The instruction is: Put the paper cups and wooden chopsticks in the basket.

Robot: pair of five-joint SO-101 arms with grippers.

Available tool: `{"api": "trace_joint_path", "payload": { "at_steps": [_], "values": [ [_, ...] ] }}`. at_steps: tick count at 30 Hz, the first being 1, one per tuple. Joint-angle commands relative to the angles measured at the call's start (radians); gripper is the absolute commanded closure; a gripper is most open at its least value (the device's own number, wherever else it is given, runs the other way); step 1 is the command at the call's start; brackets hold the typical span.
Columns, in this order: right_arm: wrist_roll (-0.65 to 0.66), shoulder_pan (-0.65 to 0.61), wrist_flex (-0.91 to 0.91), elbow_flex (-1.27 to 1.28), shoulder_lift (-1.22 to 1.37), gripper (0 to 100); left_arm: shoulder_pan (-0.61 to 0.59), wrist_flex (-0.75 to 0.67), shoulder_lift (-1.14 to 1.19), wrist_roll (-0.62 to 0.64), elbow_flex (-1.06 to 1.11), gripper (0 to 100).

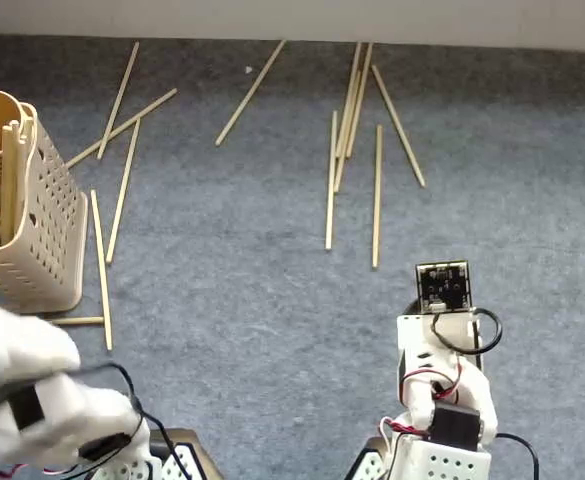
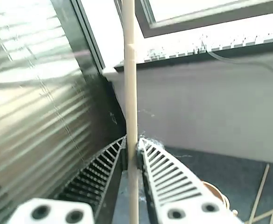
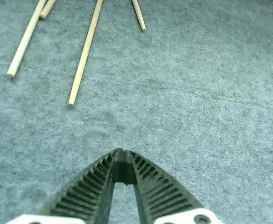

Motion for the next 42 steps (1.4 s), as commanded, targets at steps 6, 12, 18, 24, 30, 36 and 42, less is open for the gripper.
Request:
{"api": "trace_joint_path", "payload": {
  "at_steps": [6,12,18,24,30,36,42],
  "values": [
    [-0.005,-0.005,-0.015,0.140,-0.001,98.8,0.022,0.005,-0.743,0.011,0.513,100],
    [-0.005,-0.005,-0.015,0.140,-0.001,98.8,0.119,-0.272,-1.087,-0.064,1.360,100],
    [-0.005,-0.005,-0.015,0.140,-0.001,98.8,0.059,-1.030,-1.181,-0.080,2.100,100],
    [-0.005,-0.005,-0.015,0.140,-0.001,98.8,0.113,-1.227,-1.052,-0.028,2.241,100],
    [-0.005,-0.005,-0.015,0.140,-0.001,98.8,0.099,-1.301,-0.954,-0.008,2.212,100],
    [-0.005,-0.005,-0.015,0.140,-0.001,98.8,0.097,-1.303,-0.947,-0.008,2.091,100],
    [-0.005,-0.005,-0.015,0.140,-0.001,98.8,0.097,-1.309,-0.943,-0.008,1.975,100]
  ]
}}
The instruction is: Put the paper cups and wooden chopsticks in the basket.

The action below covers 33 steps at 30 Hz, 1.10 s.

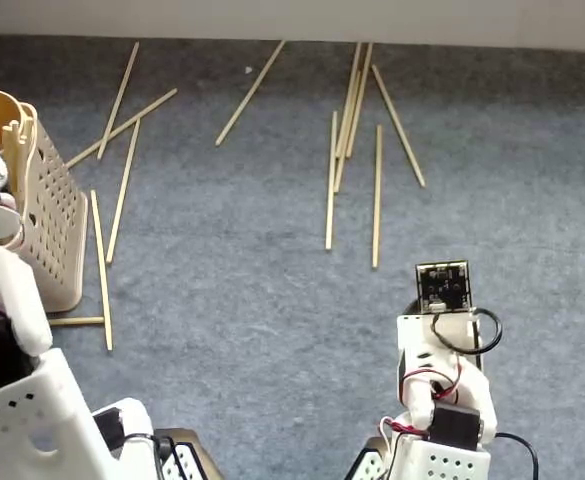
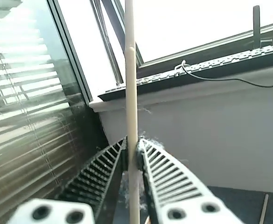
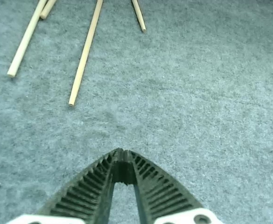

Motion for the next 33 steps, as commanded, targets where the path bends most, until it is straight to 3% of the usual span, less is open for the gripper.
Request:
{"api": "trace_joint_path", "payload": {
  "at_steps": [1,6,12,19,27,33],
  "values": [
    [-0.005,-0.005,-0.015,0.140,-0.001,98.8,0.001,-0.026,0.007,0.015,-0.099,100],
    [-0.005,-0.005,-0.015,0.140,-0.001,98.8,0.001,-0.051,0.120,0.015,-0.108,100],
    [-0.005,-0.005,-0.015,0.140,-0.001,98.8,-0.022,-0.307,0.328,0.054,-0.005,100],
    [-0.005,-0.005,-0.015,0.140,-0.001,98.8,-0.061,-0.318,0.424,0.135,0.070,100],
    [-0.005,-0.005,-0.015,0.140,-0.001,98.8,-0.054,-0.048,0.193,0.132,0.222,100],
    [-0.005,-0.005,-0.015,0.140,-0.001,98.8,-0.054,0.005,0.022,0.132,0.363,94]
  ]
}}
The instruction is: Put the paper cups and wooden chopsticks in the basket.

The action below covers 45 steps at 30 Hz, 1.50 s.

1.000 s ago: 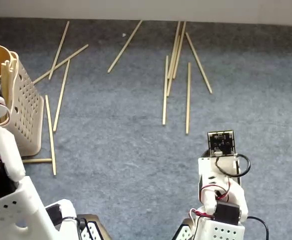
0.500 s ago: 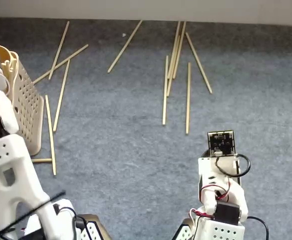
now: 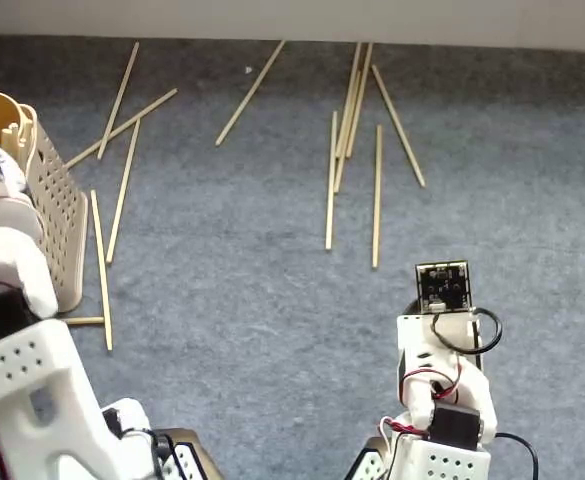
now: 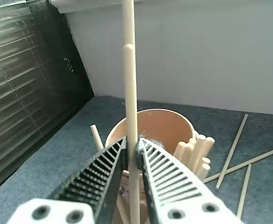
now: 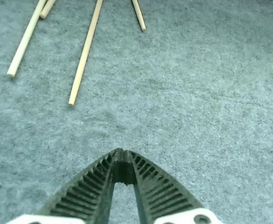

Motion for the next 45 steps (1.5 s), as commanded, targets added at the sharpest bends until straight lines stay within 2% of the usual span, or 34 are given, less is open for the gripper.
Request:
{"api": "trace_joint_path", "payload": {
  "at_steps": [1,4,12,19,21,24,28,30,32,34,37,45],
  "values": [
    [-0.005,-0.005,-0.015,0.140,-0.001,98.8,-0.002,0.037,-0.076,0.015,0.058,91],
    [-0.005,-0.005,-0.015,0.140,-0.001,98.8,-0.002,0.035,-0.119,-0.025,0.082,86],
    [-0.005,-0.005,-0.015,0.140,-0.001,98.8,-0.004,0.032,-0.133,-0.069,0.076,86],
    [-0.005,-0.005,-0.015,0.140,-0.001,98.8,-0.005,0.044,-0.125,-0.069,-0.051,86],
    [-0.005,-0.005,-0.015,0.140,-0.001,98.8,0.001,0.150,-0.125,-0.069,-0.147,86],
    [-0.005,-0.005,-0.015,0.140,-0.001,98.8,0.097,0.465,-0.120,-0.084,-0.357,86],
    [-0.005,-0.005,-0.015,0.140,-0.001,98.8,0.354,0.821,-0.059,-0.166,-0.584,86],
    [-0.005,-0.005,-0.015,0.140,-0.001,98.8,0.475,0.930,0.005,-0.166,-0.645,86],
    [-0.005,-0.005,-0.015,0.140,-0.001,98.8,0.579,0.982,0.081,-0.167,-0.654,86],
    [-0.005,-0.005,-0.015,0.140,-0.001,98.8,0.657,0.994,0.159,-0.169,-0.627,86],
    [-0.005,-0.005,-0.015,0.140,-0.001,98.8,0.691,0.962,0.268,-0.169,-0.555,86],
    [-0.005,-0.005,-0.015,0.140,-0.001,98.8,0.704,0.605,0.584,-0.164,-0.392,85]
  ]
}}
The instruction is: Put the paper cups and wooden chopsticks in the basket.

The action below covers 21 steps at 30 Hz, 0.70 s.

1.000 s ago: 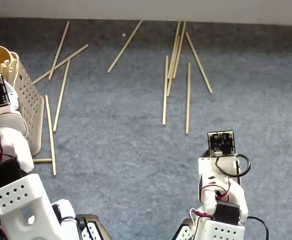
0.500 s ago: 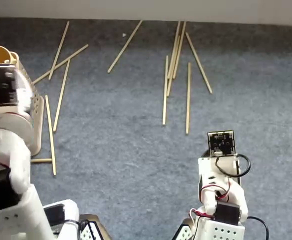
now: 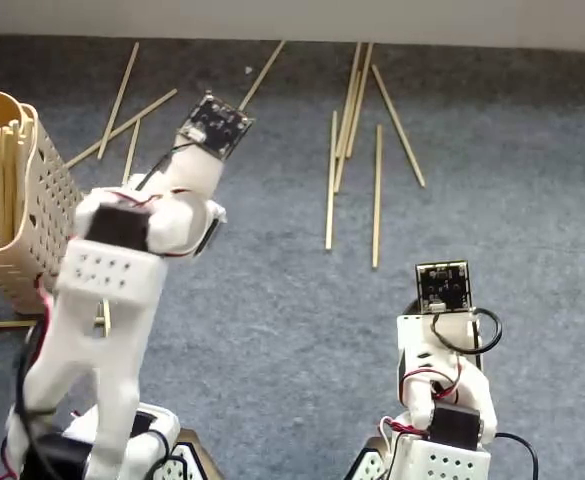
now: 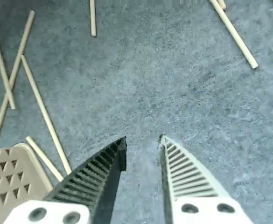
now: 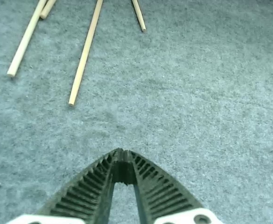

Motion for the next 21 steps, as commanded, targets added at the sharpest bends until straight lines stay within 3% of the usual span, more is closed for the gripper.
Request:
{"api": "trace_joint_path", "payload": {
  "at_steps": [1,13,17,21],
  "values": [
    [-0.005,-0.005,-0.015,0.140,-0.001,98.8,0.018,-0.133,0.116,-0.006,0.004,85],
    [-0.005,-0.005,-0.015,0.140,-0.001,98.8,0.219,-0.433,0.475,-0.005,0.162,86],
    [-0.005,-0.005,-0.015,0.140,-0.001,98.8,0.234,-0.560,0.519,-0.006,0.205,86],
    [-0.005,-0.005,-0.015,0.140,-0.001,98.8,0.225,-0.600,0.524,-0.005,0.208,86]
  ]
}}
